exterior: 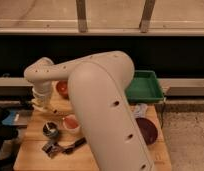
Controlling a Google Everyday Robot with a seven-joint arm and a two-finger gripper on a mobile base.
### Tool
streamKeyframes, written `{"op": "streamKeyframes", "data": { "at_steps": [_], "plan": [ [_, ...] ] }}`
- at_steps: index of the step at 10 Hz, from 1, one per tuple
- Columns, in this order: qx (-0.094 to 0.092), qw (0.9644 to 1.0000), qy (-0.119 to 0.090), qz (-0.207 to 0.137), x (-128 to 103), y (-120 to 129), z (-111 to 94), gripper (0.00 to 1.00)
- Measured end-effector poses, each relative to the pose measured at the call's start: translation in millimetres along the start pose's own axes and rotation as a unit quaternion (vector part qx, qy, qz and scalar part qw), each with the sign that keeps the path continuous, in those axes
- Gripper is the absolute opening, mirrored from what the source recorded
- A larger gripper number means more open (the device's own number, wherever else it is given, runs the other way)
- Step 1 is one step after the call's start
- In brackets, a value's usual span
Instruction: Place banana in table surface
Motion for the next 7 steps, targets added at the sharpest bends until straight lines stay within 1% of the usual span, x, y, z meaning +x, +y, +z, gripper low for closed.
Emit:
{"op": "streamKeyframes", "data": {
  "at_steps": [1, 2, 3, 5, 6, 7],
  "plan": [
    [0.013, 0.9998, -0.015, -0.002, -5, -3, -20, 0.02],
    [0.029, 0.999, -0.033, -0.006, -11, -6, -46, 0.02],
    [0.045, 0.9976, -0.053, -0.009, -18, -8, -71, 0.02],
    [0.076, 0.9934, -0.086, -0.009, -23, -18, -116, 0.02],
    [0.083, 0.992, -0.094, -0.01, -25, -20, -129, 0.02],
    [0.089, 0.9908, -0.101, -0.012, -28, -20, -137, 0.02]
  ]
}}
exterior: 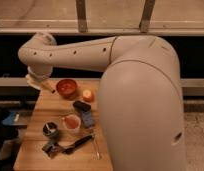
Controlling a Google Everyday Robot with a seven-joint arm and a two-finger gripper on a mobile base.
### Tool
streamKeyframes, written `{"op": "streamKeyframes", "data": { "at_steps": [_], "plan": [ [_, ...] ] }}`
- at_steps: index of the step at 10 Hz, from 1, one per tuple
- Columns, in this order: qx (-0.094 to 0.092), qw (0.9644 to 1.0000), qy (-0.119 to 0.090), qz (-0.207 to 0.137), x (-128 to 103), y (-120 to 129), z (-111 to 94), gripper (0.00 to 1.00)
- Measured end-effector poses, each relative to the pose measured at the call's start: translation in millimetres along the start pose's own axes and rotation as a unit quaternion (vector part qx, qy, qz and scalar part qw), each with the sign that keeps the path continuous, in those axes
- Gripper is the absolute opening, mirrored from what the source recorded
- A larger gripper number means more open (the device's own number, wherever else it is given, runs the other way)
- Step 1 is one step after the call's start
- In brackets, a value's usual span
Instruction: Place banana in table surface
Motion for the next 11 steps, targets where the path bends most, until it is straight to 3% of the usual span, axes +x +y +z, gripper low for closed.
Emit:
{"op": "streamKeyframes", "data": {
  "at_steps": [2, 4, 7, 11],
  "plan": [
    [0.006, 1.0, -0.004, 0.001, 1, -5, -1, 0.02],
    [0.004, 1.0, 0.0, 0.003, 8, -3, 15, 0.02],
    [-0.014, 0.9997, 0.019, 0.011, 29, 4, 58, 0.02],
    [-0.057, 0.9959, 0.067, 0.022, 53, 20, 116, 0.02]
  ]
}}
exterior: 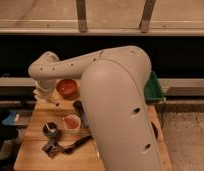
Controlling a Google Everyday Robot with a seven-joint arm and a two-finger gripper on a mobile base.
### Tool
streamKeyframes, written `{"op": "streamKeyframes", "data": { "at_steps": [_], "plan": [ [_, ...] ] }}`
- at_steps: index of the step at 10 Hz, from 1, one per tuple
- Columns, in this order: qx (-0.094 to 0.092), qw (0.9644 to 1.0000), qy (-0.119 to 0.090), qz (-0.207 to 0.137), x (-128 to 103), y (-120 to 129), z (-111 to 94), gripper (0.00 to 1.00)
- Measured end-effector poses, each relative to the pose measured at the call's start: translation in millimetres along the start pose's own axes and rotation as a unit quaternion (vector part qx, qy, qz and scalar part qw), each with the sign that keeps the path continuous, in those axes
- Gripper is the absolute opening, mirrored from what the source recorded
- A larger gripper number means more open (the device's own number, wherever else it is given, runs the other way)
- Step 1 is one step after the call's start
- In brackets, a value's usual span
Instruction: Place banana in table surface
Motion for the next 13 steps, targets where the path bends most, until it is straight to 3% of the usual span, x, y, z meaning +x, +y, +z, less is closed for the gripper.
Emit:
{"op": "streamKeyframes", "data": {
  "at_steps": [4, 9, 11, 13],
  "plan": [
    [-0.068, 0.9971, 0.034, 0.006, 12, 21, 66, 0.05],
    [-0.135, 0.9895, 0.043, 0.03, 29, 22, 108, 0.53],
    [-0.15, 0.987, 0.048, 0.033, 30, 23, 117, 0.73],
    [-0.156, 0.9858, 0.052, 0.034, 31, 24, 121, 0.8]
  ]
}}
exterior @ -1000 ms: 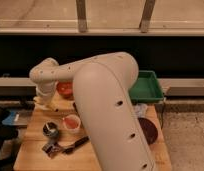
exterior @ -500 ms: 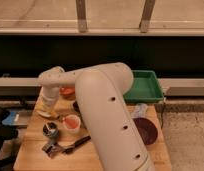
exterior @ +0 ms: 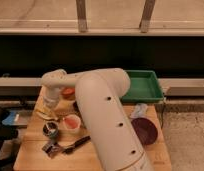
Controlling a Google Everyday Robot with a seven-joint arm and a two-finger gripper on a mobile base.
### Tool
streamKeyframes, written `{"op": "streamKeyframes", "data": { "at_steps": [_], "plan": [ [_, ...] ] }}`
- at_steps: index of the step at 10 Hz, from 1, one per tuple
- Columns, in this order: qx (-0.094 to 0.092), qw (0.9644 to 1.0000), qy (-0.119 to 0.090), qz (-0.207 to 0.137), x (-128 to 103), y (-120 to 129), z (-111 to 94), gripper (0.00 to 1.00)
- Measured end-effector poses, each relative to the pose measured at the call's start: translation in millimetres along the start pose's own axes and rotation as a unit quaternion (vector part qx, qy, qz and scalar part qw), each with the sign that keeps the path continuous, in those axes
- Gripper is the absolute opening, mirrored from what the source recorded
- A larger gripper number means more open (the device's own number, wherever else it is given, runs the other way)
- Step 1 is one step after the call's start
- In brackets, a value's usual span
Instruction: Place banana in table surface
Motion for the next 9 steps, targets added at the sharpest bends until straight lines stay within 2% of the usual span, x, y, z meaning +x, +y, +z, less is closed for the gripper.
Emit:
{"op": "streamKeyframes", "data": {
  "at_steps": [2, 4, 7, 8, 9],
  "plan": [
    [0.007, 1.0, 0.002, -0.005, -1, 2, -6, 0.8],
    [0.023, 0.9996, -0.011, -0.007, -4, 4, -24, 0.8],
    [0.048, 0.9973, -0.053, -0.013, -12, 8, -68, 0.8],
    [0.056, 0.9951, -0.08, -0.017, -14, 11, -93, 0.8],
    [0.061, 0.9937, -0.093, -0.019, -14, 11, -105, 0.8]
  ]
}}
